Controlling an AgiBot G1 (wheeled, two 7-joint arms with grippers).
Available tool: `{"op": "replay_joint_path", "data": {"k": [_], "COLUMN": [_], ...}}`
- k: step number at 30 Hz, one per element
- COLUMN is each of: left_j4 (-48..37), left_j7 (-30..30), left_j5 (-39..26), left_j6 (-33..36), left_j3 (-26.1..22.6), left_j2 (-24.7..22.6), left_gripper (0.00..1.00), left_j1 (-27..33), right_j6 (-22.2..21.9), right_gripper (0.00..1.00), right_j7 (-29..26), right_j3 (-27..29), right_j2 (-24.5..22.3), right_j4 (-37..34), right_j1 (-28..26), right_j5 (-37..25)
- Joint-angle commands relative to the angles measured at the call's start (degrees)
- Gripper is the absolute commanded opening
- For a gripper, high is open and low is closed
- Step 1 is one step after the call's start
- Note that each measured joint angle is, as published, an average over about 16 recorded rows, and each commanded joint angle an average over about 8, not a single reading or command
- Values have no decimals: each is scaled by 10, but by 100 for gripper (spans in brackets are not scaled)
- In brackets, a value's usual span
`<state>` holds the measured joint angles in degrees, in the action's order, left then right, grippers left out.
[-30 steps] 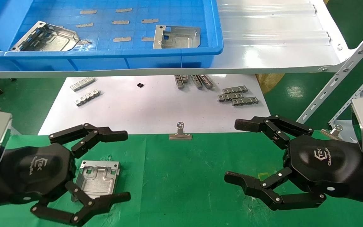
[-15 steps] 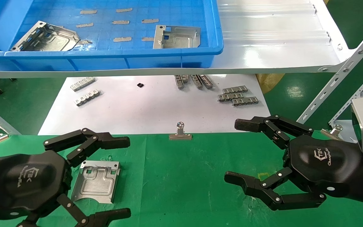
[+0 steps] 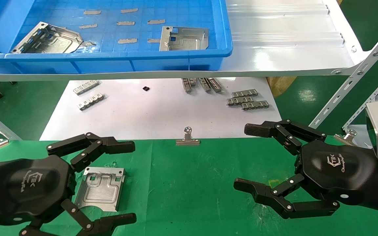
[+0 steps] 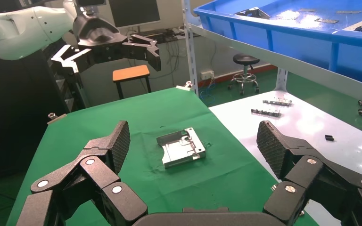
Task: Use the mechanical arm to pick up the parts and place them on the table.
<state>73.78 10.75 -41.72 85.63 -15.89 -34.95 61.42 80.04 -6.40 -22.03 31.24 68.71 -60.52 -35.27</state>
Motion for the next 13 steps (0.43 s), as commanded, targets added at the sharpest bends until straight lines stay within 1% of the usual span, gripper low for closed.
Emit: {"op": "replay_joint_path", "data": {"k": [1, 13], "left_j4": [-1, -3], "left_j7": [0, -1], "left_j5": [0, -1], "left_j6": [0, 0], "left_j3": [-1, -2], "left_j2": [0, -1], "left_gripper": [100, 100], "left_j1": [1, 2], "right_j6": [0, 0], "right_gripper": [100, 100], "right_j7": [0, 0], "right_j3": [0, 0], "right_j2": [0, 0], "right_j4": [0, 0], "right_j1": [0, 0], "right_j5": [0, 0]}}
